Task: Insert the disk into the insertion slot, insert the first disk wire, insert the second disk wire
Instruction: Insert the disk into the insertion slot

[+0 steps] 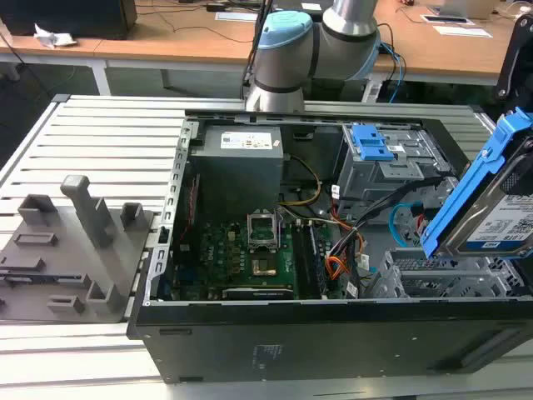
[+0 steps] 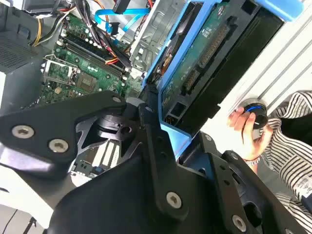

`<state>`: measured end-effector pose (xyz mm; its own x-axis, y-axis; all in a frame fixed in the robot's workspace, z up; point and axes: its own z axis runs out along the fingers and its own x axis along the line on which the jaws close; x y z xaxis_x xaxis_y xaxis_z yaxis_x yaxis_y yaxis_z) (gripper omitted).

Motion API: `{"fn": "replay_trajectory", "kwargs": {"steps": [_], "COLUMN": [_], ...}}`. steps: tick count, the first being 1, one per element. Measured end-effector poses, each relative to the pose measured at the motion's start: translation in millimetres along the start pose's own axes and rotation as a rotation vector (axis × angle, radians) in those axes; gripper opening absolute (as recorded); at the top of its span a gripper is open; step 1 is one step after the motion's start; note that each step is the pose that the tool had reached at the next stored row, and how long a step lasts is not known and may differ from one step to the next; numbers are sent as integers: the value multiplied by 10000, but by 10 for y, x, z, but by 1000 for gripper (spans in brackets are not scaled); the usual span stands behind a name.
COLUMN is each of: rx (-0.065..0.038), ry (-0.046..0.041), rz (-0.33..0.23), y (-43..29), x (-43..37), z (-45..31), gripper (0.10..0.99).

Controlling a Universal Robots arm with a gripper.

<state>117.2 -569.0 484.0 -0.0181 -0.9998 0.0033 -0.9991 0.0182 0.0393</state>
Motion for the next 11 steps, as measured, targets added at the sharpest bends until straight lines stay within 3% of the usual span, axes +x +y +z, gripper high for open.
{"fn": "replay_trajectory", "kwargs": {"steps": [2, 11], "rx": [0, 0], "ry": [0, 0], "rz": [0, 0], "y": [0, -2], "x": [0, -1], "z": [15, 270], "gripper": [369, 369]}}
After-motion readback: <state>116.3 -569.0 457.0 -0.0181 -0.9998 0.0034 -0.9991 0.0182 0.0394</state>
